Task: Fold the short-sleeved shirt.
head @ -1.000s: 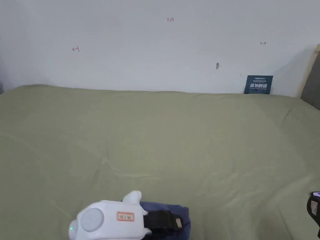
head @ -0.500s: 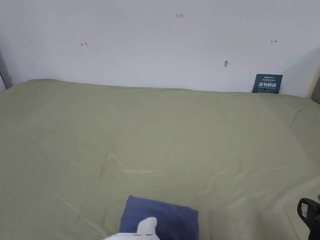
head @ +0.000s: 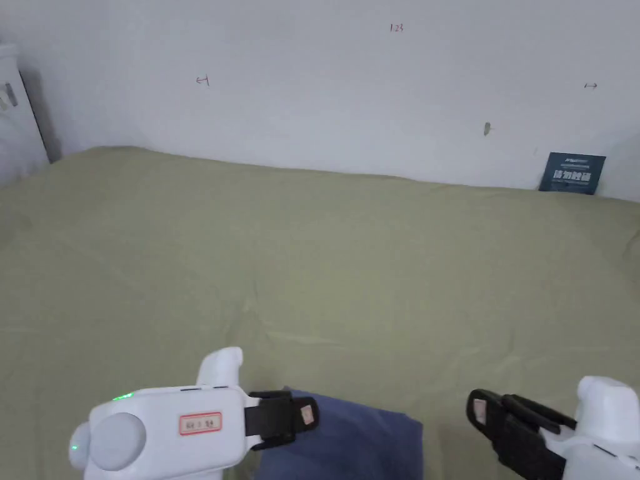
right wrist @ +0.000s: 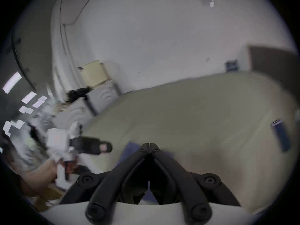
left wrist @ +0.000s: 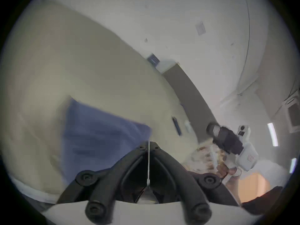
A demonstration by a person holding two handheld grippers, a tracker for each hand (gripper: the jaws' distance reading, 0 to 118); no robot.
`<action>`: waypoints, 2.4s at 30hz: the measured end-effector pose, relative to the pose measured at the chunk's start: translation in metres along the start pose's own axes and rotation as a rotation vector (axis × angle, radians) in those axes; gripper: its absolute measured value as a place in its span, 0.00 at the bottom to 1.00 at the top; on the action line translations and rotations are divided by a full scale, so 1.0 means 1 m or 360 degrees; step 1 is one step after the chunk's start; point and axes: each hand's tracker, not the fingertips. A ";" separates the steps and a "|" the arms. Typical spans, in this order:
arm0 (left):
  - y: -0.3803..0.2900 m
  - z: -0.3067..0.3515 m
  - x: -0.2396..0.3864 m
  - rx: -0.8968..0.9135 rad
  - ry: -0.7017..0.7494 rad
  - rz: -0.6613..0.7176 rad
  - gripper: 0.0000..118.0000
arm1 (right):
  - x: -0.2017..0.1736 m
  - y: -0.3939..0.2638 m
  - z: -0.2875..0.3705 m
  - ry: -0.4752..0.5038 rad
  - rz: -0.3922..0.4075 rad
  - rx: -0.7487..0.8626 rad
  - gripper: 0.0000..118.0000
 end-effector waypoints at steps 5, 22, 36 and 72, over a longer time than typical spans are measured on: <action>0.010 0.034 -0.050 0.0031 0.0177 0.0114 0.02 | 0.023 -0.041 -0.093 0.0608 -0.0442 -0.0346 0.00; -0.010 -0.062 -0.100 -0.0427 -0.0099 0.0253 0.84 | 0.074 -0.108 -0.144 0.0566 -0.0702 -0.0657 0.00; -0.019 -0.089 -0.078 -0.0546 -0.0031 0.0224 0.26 | 0.066 -0.108 -0.140 0.0526 -0.0585 -0.0591 0.00; 0.139 0.180 -0.350 -0.0298 0.1213 0.0518 0.87 | 0.029 -0.030 -0.025 0.0064 -0.0138 -0.0250 0.00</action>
